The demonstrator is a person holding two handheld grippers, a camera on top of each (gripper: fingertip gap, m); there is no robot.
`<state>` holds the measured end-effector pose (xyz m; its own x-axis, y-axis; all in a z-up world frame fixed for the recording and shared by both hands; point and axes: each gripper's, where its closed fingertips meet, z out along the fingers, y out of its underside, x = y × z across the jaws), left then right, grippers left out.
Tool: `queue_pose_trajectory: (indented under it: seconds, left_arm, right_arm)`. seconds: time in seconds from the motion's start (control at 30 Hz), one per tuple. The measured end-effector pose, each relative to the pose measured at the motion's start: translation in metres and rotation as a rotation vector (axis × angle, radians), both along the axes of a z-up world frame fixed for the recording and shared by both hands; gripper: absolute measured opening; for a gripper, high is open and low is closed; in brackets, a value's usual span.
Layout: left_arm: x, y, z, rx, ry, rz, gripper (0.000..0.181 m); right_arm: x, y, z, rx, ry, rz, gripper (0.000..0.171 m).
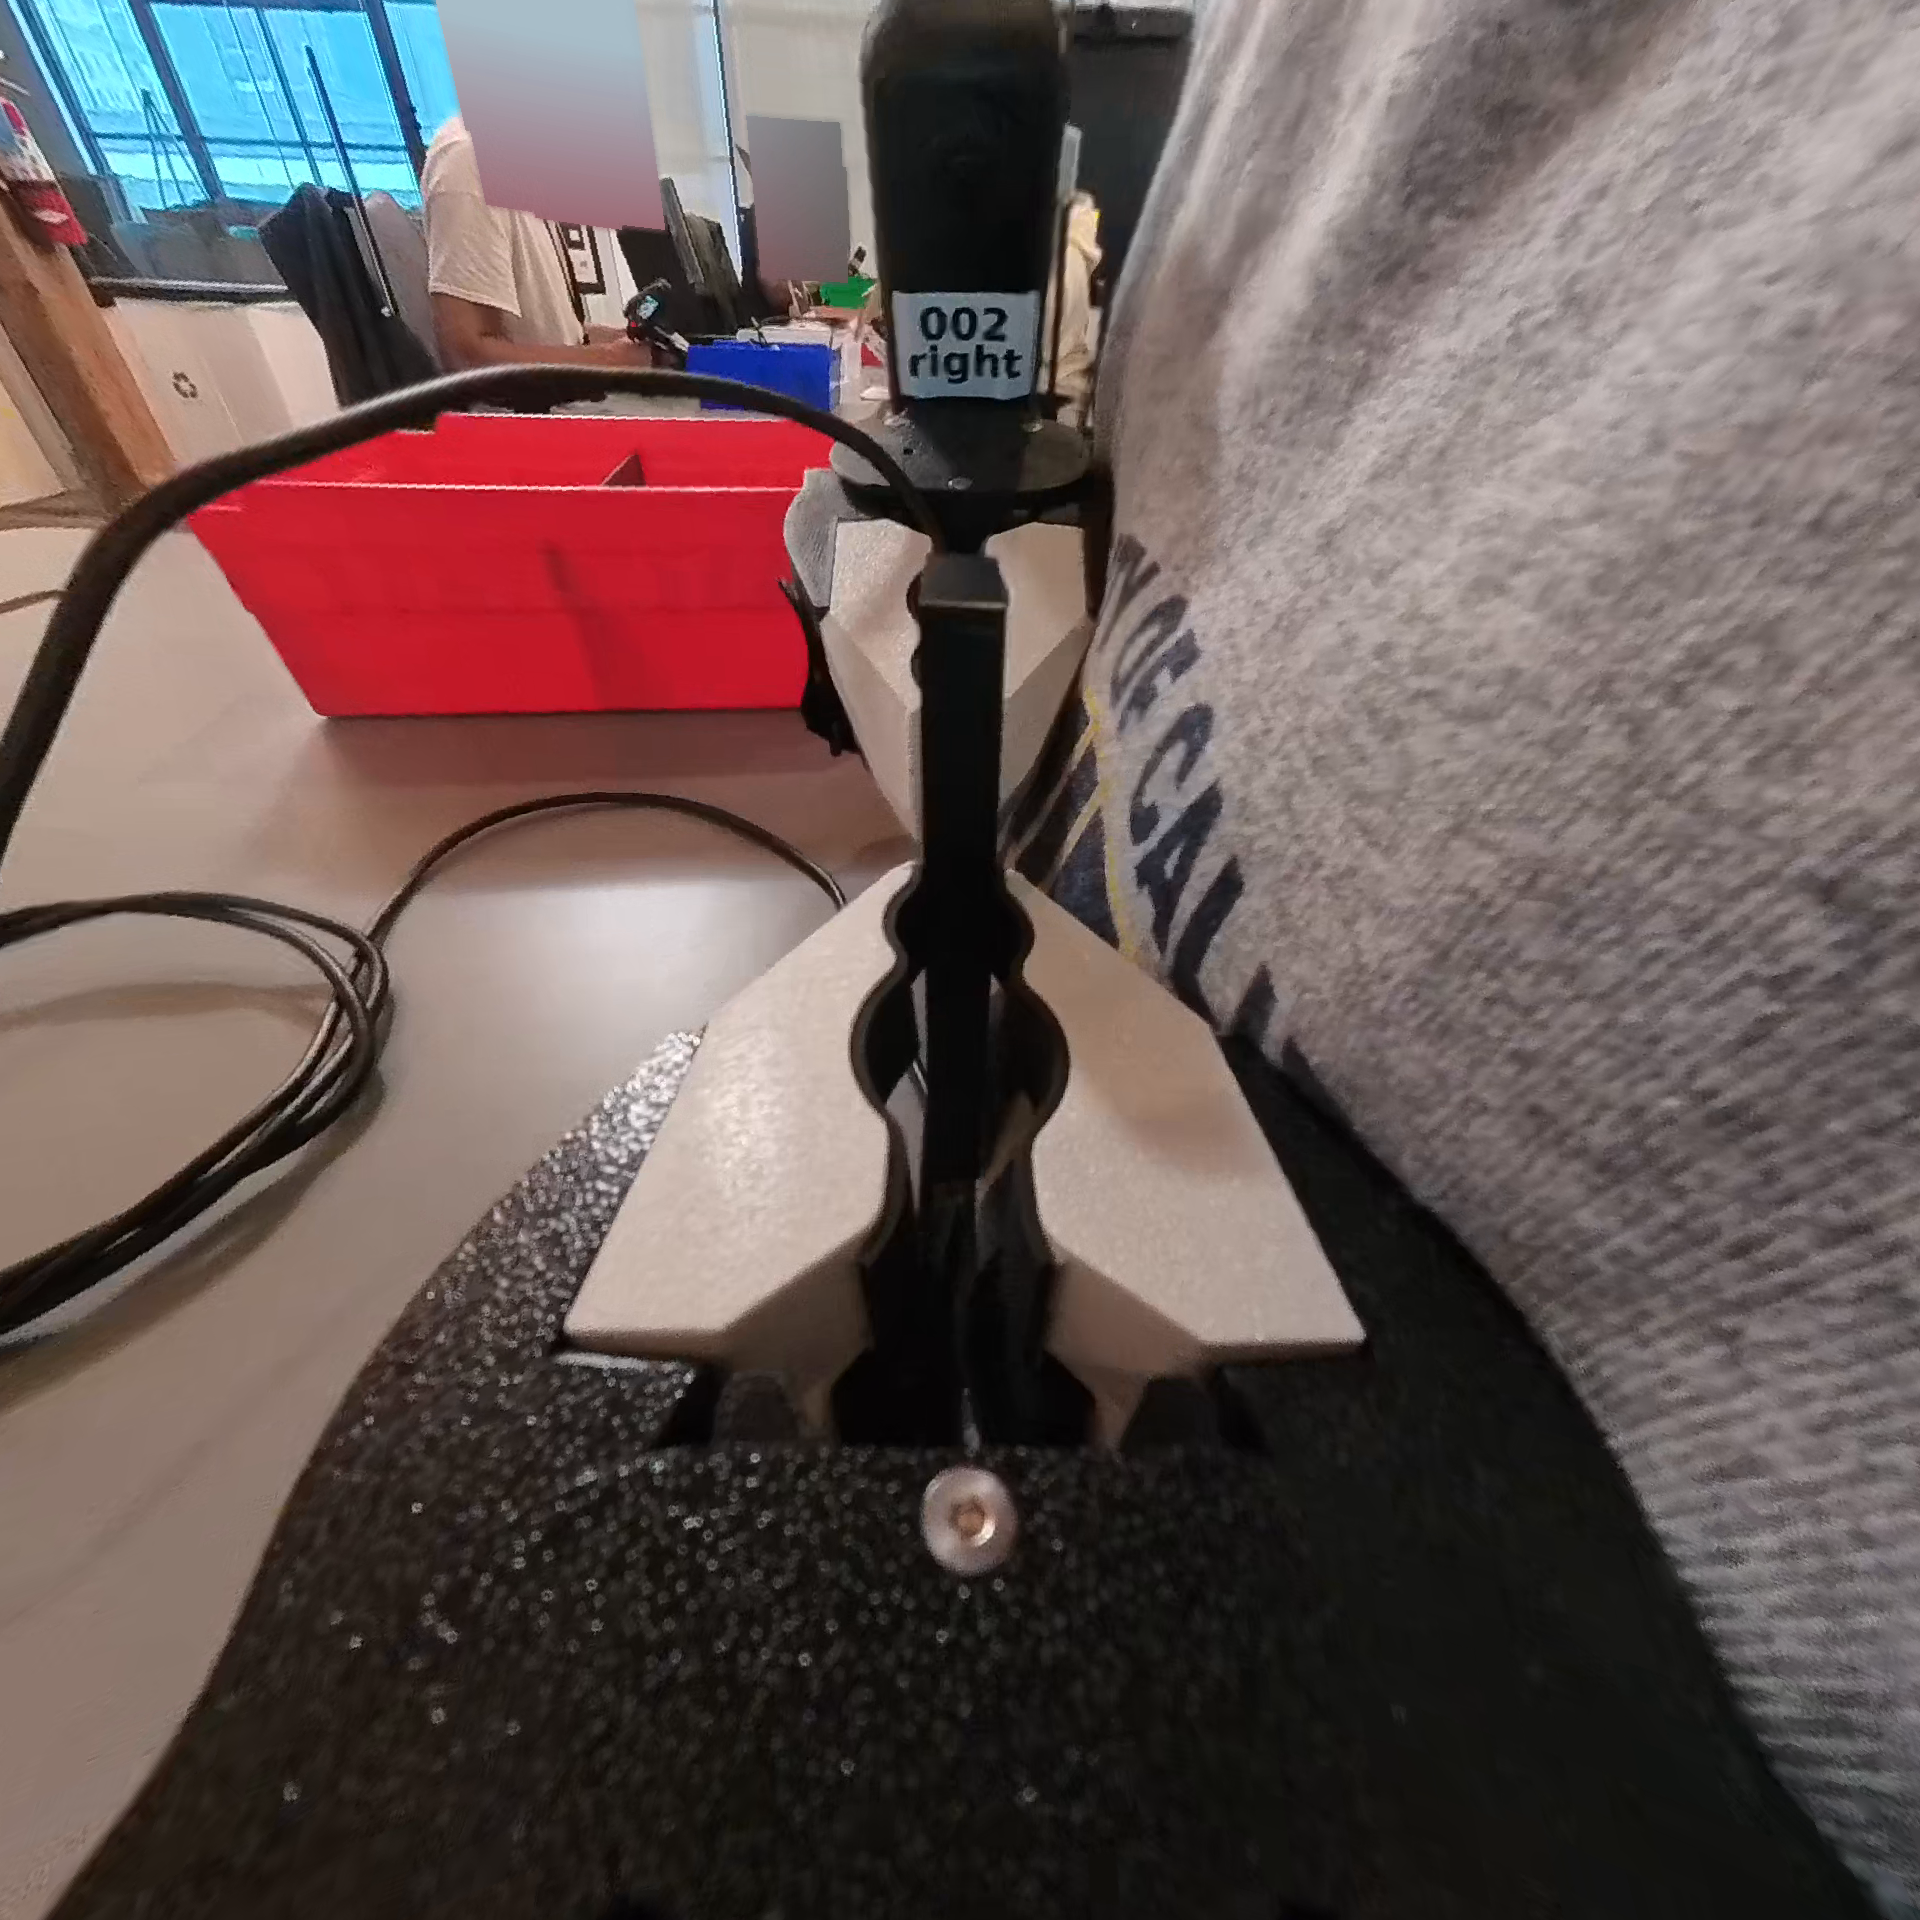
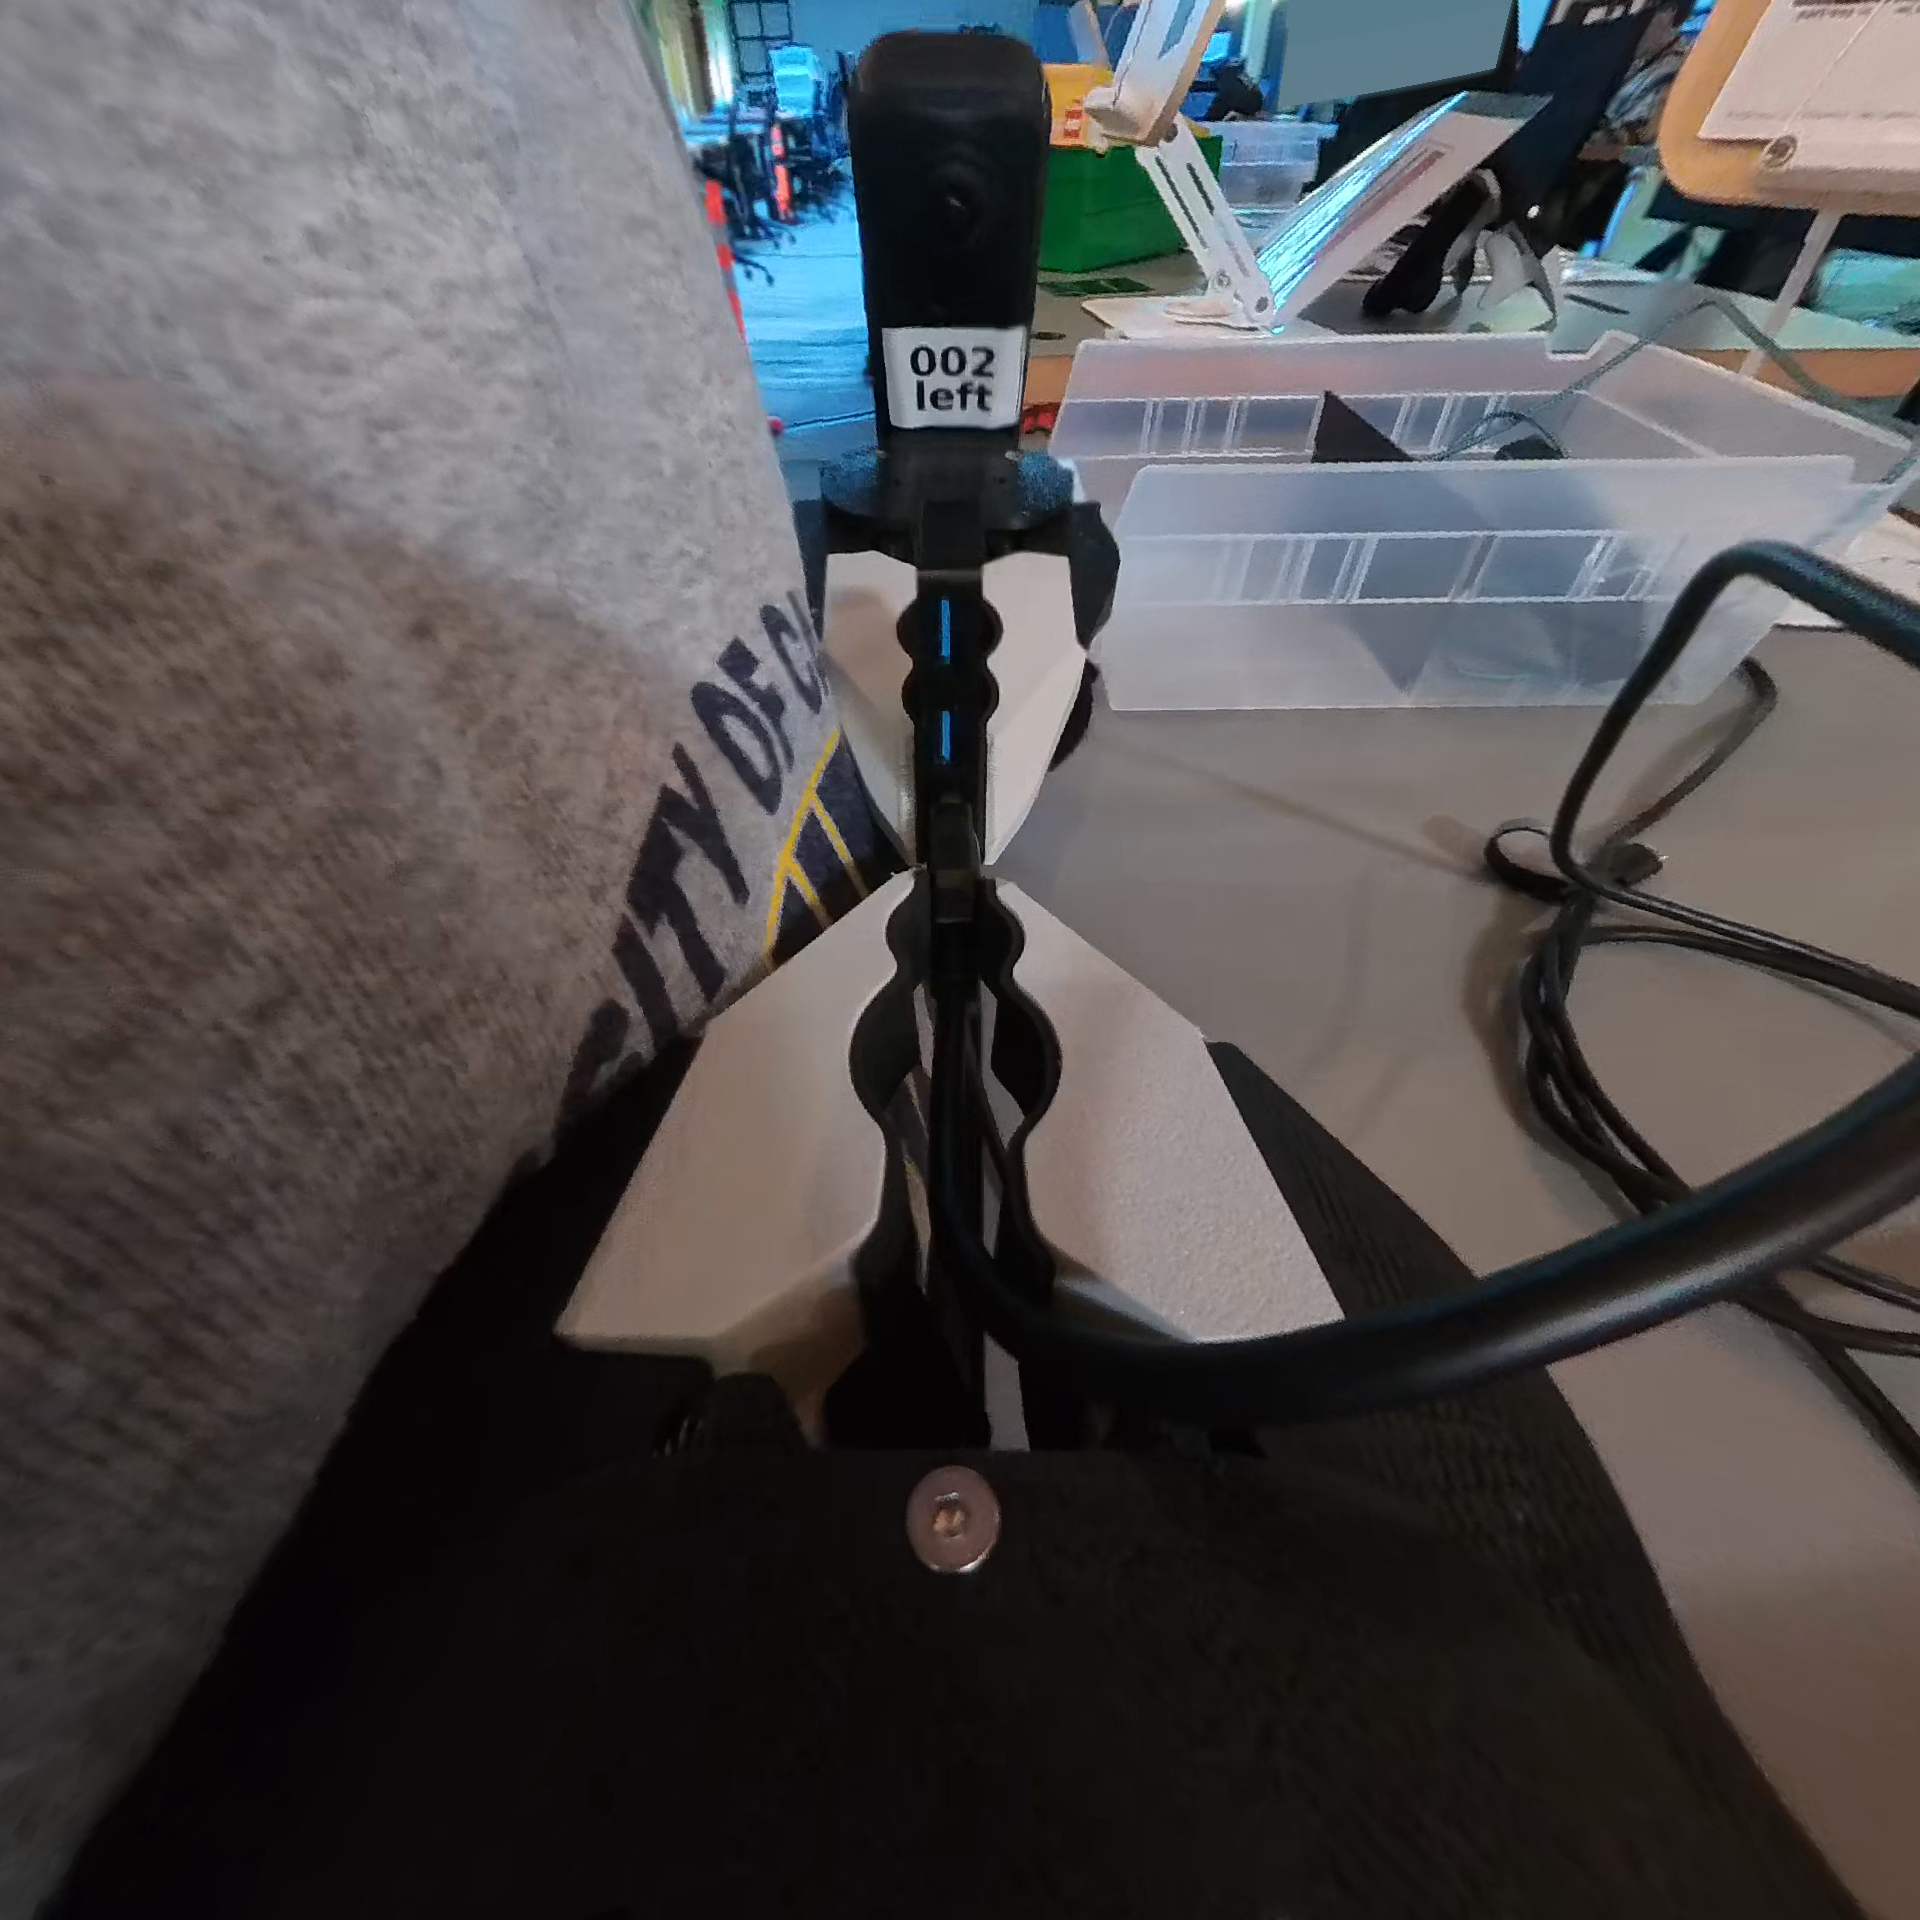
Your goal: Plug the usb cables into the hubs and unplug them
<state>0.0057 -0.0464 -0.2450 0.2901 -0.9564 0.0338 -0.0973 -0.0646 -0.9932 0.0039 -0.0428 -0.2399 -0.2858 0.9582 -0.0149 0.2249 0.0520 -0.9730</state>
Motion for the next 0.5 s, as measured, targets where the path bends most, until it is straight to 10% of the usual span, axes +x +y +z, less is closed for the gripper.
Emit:
queue_pose_trajectory:
  seconds: [0.2,0.5]
  left_arm:
    - [-0.001,0.003,0.003,-0.052,-0.062,-0.008,0.009]
    - [0.001,0.006,0.005,-0.083,-0.096,0.006,0.009]
  right_arm:
    - [-0.004,0.001,0.007,-0.305,0.05,0.095,0.01]
    - [-0.01,0.003,0.01,-0.184,0.063,0.042,0.008]
